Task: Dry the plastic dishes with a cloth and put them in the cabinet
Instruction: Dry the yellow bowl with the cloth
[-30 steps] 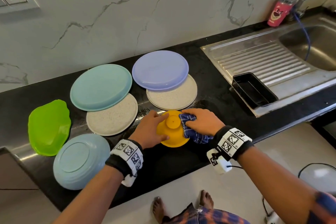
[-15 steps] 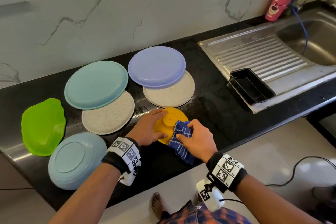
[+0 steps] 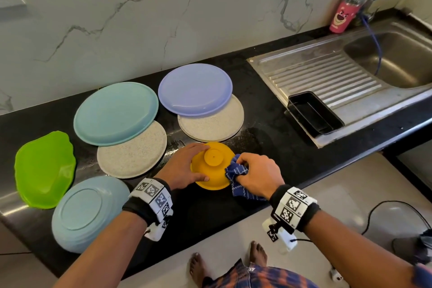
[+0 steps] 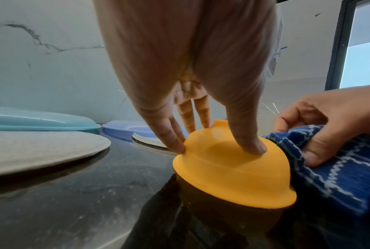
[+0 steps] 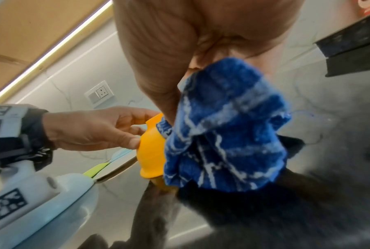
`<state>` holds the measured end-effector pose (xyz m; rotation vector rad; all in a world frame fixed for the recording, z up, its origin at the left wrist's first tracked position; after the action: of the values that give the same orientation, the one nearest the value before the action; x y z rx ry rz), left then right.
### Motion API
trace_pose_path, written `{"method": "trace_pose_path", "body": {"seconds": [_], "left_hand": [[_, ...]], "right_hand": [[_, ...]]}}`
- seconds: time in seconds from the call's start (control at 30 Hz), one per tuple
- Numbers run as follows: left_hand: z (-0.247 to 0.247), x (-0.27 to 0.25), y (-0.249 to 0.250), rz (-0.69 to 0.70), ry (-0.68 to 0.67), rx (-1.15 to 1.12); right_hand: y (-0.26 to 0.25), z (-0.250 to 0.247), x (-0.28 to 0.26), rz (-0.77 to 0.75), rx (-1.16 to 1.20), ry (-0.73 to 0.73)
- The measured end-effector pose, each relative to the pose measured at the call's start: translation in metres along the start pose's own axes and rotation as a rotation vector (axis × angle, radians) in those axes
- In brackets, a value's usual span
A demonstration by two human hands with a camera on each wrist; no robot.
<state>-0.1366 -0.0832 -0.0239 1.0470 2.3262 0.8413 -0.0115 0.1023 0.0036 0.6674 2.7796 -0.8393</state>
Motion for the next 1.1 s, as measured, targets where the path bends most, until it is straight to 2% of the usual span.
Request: {"method": "trace_pose_path", "body": {"seconds": [0.17, 0.33, 0.5, 0.6, 0.73, 0.93, 1.1], "left_hand": [[0.002, 0.0, -0.004, -0.059, -0.021, -0.003], [-0.001, -0.002, -0.002, -0.062, -0.025, -0.063], [-0.003, -0.002, 0.006, -0.013, -0.001, -0.131], [-0.004, -0.004, 0.008, -0.016, 0.0, -0.104], [-0.005, -0.003, 0.011, -0.05, -0.003, -0.047], [-0.006, -0.001, 0.018, -0.072, -0.059, 0.05], [-0.007, 0.0, 0.021, -0.077, -0.055, 0.065]], "right_hand": [[-0.001, 0.007, -0.015, -0.093, -0.067, -0.194], [-0.036, -0.036, 0.001, -0.192, 0.004, -0.015], [-0.083, -0.011, 0.015, -0.356, -0.293, -0.146], [-0.087, 0.001, 0.009, -0.47, -0.463, -0.137], [-0.077, -0.006, 0.002, -0.573, -0.531, -0.2], [-0.085, -0.016, 0.014, -0.519, -0.595, -0.117], [-0.079, -0.006, 0.005, -0.632, -0.595, -0.228]]}}
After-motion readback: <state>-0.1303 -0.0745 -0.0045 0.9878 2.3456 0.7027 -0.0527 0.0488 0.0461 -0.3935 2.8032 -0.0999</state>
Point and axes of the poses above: each hand's wrist, its own x-axis towards the middle knuckle, its own z-axis out of the palm, y = z × x, the point moved 6 cm from there along x, towards the middle knuckle, and after that the axes turned 5 degrees about z, right-handed, at the moved point
